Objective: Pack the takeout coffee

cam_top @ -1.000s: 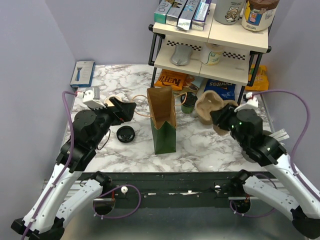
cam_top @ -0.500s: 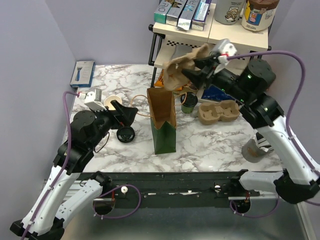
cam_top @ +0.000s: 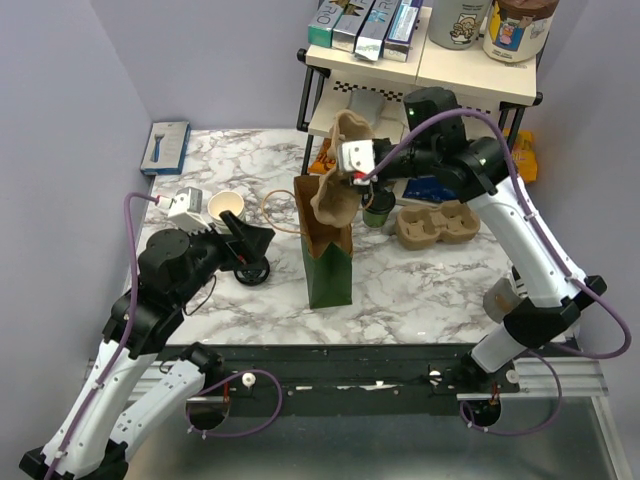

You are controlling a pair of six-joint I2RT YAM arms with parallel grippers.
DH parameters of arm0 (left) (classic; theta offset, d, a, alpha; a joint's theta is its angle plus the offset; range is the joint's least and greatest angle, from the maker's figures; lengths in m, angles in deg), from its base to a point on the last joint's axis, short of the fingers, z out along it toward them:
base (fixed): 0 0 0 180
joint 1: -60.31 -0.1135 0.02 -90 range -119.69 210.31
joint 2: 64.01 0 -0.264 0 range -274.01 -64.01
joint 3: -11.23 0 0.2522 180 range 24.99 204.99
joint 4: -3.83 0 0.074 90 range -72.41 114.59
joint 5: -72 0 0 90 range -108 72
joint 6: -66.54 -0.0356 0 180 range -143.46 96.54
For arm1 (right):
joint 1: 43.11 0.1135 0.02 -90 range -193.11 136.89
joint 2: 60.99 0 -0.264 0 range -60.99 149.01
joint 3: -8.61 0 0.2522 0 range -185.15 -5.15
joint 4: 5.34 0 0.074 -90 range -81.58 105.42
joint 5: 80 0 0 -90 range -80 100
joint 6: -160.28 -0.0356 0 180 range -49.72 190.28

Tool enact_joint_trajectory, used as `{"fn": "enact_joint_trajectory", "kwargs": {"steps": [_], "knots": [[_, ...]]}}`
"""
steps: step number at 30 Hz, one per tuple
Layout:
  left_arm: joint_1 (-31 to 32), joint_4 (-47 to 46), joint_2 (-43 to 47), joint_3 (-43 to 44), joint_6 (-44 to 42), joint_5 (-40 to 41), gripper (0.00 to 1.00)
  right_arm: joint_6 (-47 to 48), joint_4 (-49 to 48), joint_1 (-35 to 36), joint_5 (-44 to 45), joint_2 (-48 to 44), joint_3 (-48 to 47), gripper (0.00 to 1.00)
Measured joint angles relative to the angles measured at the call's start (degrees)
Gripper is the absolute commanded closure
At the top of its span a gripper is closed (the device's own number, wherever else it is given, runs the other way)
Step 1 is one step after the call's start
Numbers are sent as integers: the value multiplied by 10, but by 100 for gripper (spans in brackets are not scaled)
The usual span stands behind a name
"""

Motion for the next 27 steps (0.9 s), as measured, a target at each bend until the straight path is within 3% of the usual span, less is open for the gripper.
{"fn": "enact_joint_trajectory", "kwargs": {"steps": [6,14,27], "knots": [[0,13,-5,3,0,0,1,100,4,41,102,-10,46,61],[0,16,-19,6,0,0,1,127,-39,75,202,26,37,61],[0,-43,-41,5,21,16,5,115,-159,79,231,9,75,60]]}}
